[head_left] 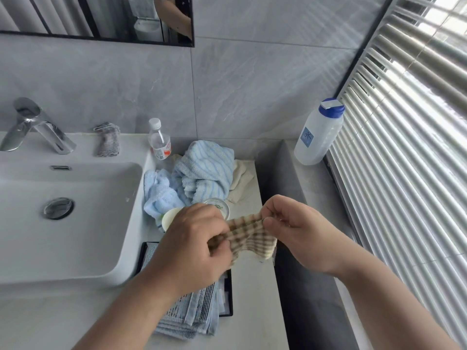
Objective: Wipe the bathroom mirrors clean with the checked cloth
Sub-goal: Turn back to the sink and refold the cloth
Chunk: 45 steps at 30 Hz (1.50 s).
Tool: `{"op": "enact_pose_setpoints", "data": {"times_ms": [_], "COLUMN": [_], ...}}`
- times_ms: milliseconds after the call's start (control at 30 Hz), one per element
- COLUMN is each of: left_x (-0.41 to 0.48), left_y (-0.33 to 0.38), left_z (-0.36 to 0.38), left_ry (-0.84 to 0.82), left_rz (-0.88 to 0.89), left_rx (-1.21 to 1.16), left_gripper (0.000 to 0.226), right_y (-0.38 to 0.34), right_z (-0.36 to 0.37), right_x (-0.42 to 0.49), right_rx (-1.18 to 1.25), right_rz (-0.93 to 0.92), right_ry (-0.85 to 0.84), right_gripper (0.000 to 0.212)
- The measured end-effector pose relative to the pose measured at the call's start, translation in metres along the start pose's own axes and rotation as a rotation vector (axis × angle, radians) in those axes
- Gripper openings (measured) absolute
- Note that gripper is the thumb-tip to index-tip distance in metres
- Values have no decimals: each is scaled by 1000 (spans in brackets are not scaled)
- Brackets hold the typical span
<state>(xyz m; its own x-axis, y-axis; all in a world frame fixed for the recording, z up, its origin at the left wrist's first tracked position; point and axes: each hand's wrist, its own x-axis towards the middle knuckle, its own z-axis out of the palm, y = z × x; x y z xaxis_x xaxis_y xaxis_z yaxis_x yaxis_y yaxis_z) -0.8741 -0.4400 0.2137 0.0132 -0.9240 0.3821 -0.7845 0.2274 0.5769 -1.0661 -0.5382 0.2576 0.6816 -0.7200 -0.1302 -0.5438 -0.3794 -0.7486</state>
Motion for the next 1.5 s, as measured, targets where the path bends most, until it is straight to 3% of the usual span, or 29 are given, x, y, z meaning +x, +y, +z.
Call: {"op": "enact_pose_setpoints", "data": {"times_ms": [200,300,433,533,667,833,900,967,1067,1200,1267,1300,1333,1367,1400,1433,1500], "left_x": [4,7,9,11,11,14,16,19,22,29,30,30,28,25,23,21,21], "left_y": [-4,-5,-1,1,4,9,10,13,16,22,25,26,28,30,35,39,44], "left_z": [-10,-10,-5,0,4,4,6,7,9,16,22,27,32,38,42,46,52], "left_ry": [47,128,157,209,235,259,299,320,340,390,409,364,265,136,25,-40,9], "left_rz": [-163,-290,-509,-604,-581,-551,-577,-581,-565,-595,-660,-707,-770,-836,-878,-898,-952], "left_rx": [-300,-440,-639,-663,-650,-686,-680,-667,-635,-719,-914,-1103,-1290,-1407,-1461,-1471,-1444], "left_gripper": [10,14,24,21,29,20,10,15,28,30,13,23,51,77,87,82,46], "right_y": [11,16,20,23,26,29,30,32,32,35,35,33,32,31,30,29,33], "right_z": [-9,-7,0,0,-2,1,2,2,2,1,1,1,1,0,-2,-6,-12], "right_x": [0,1,3,4,5,6,4,4,4,7,9,10,11,12,13,14,16], "right_rx": [124,276,524,500,520,622,712,724,763,903,985,1055,1122,1177,1216,1249,1309], "right_rz": [-33,-51,-57,-66,-42,-37,-18,10,51,96,115,142,173,200,214,226,255], "right_ry": [-8,38,84,74,60,132,118,83,114,178,210,210,197,180,168,168,153], "right_gripper": [18,6,8,9,10,12,18,23,7,7,12,13,15,16,15,13,16]}}
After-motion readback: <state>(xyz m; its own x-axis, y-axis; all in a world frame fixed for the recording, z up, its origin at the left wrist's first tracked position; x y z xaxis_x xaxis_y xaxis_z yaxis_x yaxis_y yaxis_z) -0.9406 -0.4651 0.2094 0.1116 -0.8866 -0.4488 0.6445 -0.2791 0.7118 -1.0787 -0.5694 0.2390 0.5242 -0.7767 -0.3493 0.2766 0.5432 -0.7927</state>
